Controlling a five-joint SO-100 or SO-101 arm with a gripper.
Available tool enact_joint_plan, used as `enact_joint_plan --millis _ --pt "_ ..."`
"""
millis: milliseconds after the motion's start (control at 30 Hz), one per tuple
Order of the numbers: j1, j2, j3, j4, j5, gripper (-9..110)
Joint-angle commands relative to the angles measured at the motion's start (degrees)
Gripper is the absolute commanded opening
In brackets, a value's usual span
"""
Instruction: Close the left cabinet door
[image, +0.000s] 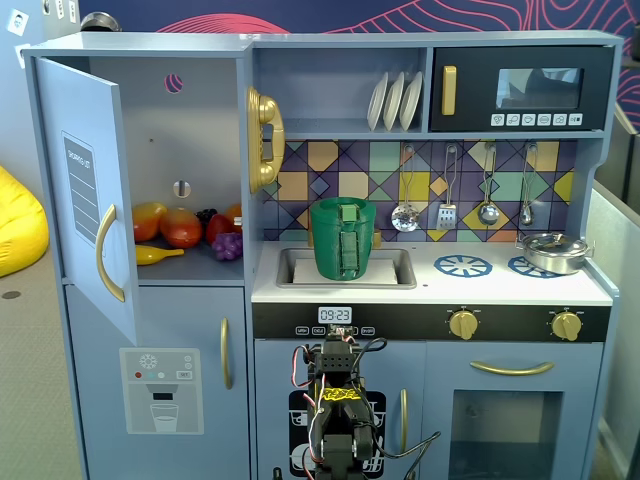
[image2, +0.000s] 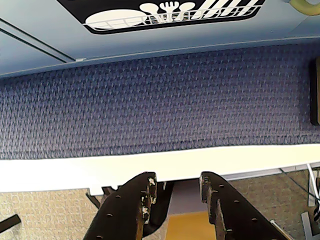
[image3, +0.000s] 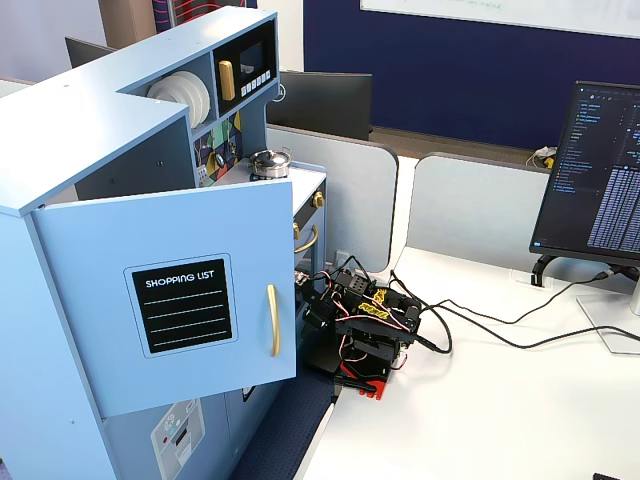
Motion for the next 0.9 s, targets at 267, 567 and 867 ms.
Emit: enact_joint_plan --millis 267,567,867 --pt "1.41 -0.44 0.88 9.49 1.05 0" --pt "-26.10 -0.53 -4.83 -5.19 2.90 0" --pt "-86.13 -12.13 -10.11 -51.94 -11.60 0"
